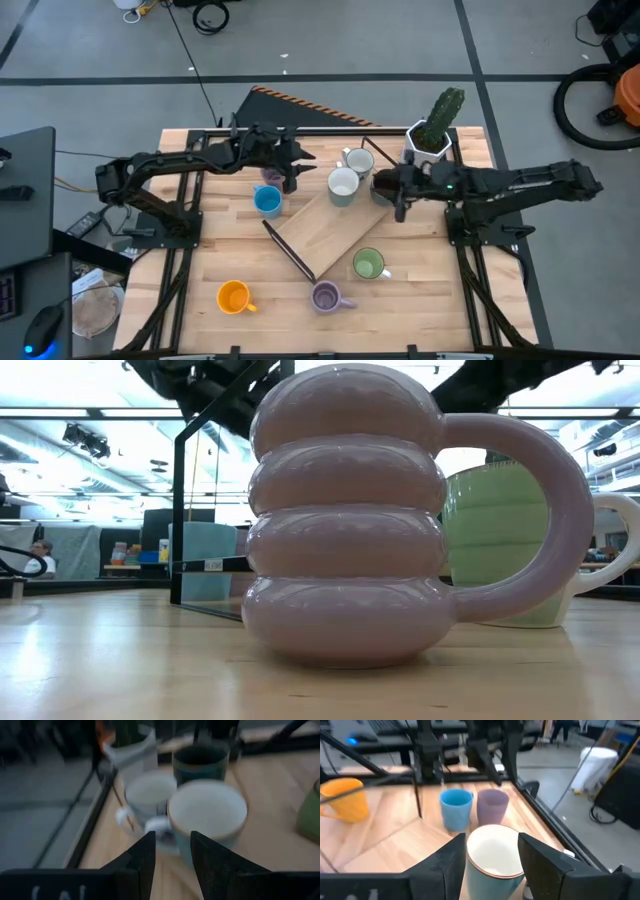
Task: Place coffee mugs
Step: Put the light green mug on the shelf
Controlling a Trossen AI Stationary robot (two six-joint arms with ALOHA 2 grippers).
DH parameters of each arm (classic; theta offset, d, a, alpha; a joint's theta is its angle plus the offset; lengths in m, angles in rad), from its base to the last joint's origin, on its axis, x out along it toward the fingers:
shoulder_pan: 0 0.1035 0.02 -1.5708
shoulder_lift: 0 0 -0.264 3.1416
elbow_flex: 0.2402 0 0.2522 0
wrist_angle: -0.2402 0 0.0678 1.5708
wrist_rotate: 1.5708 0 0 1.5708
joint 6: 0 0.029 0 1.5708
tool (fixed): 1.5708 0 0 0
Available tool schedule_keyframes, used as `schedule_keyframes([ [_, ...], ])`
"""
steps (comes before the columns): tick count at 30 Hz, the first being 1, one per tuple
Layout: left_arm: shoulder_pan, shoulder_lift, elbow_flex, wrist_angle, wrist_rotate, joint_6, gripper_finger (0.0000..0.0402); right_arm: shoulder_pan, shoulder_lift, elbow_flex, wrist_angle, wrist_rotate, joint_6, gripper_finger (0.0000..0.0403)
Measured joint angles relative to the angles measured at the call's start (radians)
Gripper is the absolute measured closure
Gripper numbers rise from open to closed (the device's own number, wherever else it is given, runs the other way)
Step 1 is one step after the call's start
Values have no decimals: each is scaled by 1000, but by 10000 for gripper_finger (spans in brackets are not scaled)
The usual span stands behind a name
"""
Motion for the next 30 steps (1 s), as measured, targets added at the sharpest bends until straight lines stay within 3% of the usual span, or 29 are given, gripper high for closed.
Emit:
schedule_keyframes([
  [7,80,2,-117,248,29,6,272,-78,157,123,-74,-73,22,215],
  [19,164,3,-120,236,29,-21,272,-91,403,405,-291,-82,40,198],
  [30,129,4,-120,229,30,-52,264,-11,571,640,-583,-65,16,129],
])
